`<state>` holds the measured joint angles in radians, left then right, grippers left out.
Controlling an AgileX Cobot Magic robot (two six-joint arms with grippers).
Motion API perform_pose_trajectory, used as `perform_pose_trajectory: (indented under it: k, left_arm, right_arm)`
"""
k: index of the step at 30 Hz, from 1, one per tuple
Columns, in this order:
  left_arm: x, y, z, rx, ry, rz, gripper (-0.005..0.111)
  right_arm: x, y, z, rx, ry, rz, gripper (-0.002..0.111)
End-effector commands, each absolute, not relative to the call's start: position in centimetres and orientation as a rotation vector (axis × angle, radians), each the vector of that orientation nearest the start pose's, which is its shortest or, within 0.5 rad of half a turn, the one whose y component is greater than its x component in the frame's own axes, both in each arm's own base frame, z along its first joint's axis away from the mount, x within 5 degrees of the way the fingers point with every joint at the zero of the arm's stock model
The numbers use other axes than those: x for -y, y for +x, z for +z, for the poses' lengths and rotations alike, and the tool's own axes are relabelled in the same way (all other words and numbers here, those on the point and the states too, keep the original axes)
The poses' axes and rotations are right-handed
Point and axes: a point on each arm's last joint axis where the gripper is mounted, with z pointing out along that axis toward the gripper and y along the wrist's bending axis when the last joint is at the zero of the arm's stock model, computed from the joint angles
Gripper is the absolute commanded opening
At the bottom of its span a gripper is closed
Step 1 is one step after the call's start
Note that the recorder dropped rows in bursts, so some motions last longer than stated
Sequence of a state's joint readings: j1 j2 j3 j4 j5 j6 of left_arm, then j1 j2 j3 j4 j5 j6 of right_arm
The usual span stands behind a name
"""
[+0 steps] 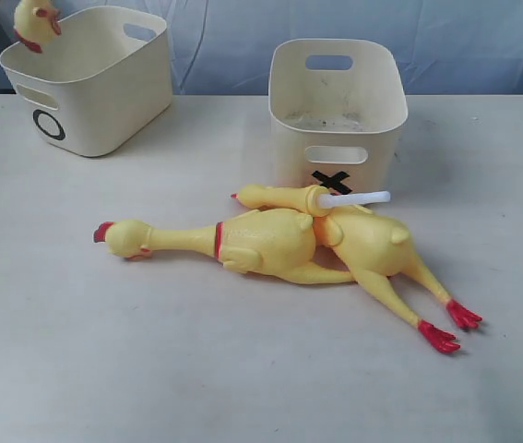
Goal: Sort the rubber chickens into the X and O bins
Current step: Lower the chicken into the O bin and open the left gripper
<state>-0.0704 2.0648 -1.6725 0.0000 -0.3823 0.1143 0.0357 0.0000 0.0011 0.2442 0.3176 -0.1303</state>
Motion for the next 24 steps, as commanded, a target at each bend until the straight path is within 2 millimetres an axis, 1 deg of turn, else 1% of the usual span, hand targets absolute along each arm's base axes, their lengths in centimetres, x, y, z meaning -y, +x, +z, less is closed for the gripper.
perform_pose_trajectory:
  k: [1,3,5,6,7,8,9,11,13,15,17,19,20,21,23,24]
  left_arm:
    - [3.0,53.5,26.2,-1.465,0.027,-0.055,0.0]
    - [2.8,54.5,23.5,-1.607,0.055,-0.032,0.001]
    - [2.3,54.9,21.5,-1.686,0.05,-0.024,0.009]
    - [2.3,54.9,21.0,-1.723,0.051,-0.023,0.017]
    - [2.2,54.9,20.4,-1.752,0.057,-0.015,0.027]
    - [2.2,54.9,20.1,-1.772,0.06,-0.012,0.034]
    - [1.9,54.9,19.8,-1.798,0.058,-0.007,0.04]
    - [1.7,54.8,19.4,-1.843,0.055,-0.003,0.044]
    - [1.5,54.7,18.9,-1.894,0.054,-0.001,0.043]
    - [1.1,54.5,18.5,-1.941,0.047,0.005,0.038]
    - [0.6,54.4,18.1,-1.991,0.034,0.009,0.028]
    - [0.0,54.1,17.3,-2.063,-0.01,-0.005,0.015]
    - [-0.3,53.8,16.5,-2.138,-0.063,-0.031,0.006]
    - [-0.4,53.4,15.4,-2.226,-0.139,-0.071,0.0]
    - [-0.6,52.6,12.9,-2.387,-0.301,-0.146,0.0]
    - [-0.5,52.2,11.9,-2.45,-0.349,-0.173,0.0]
  right_arm:
    - [-0.9,5.4,18.6,-1.782,0.003,0.168,-0.001]
    - [-0.9,5.4,18.6,-1.782,0.003,0.168,-0.001]
    - [-0.9,5.4,18.6,-1.782,0.003,0.168,-0.001]
    - [-0.9,5.4,18.6,-1.782,0.003,0.168,-0.001]
    - [-0.9,5.4,18.6,-1.782,0.003,0.168,-0.001]
    - [-0.9,5.4,18.6,-1.782,0.003,0.168,-0.001]
    - [-0.9,5.4,18.6,-1.782,0.003,0.168,-0.001]
    - [-0.9,5.4,18.6,-1.782,0.003,0.168,-0.001]
    - [-0.9,5.4,18.6,-1.782,0.003,0.168,-0.001]
    - [-0.9,5.4,18.6,-1.782,0.003,0.168,-0.001]
    - [-0.9,5.4,18.6,-1.782,0.003,0.168,-0.001]
    - [-0.9,5.4,18.6,-1.782,0.003,0.168,-0.001]
    - [-0.9,5.4,18.6,-1.782,0.003,0.168,-0.001]
    - [-0.9,5.4,18.6,-1.782,0.003,0.168,-0.001]
    - [-0.9,5.4,18.6,-1.782,0.003,0.168,-0.001]
    - [-0.9,5.4,18.6,-1.782,0.003,0.168,-0.001]
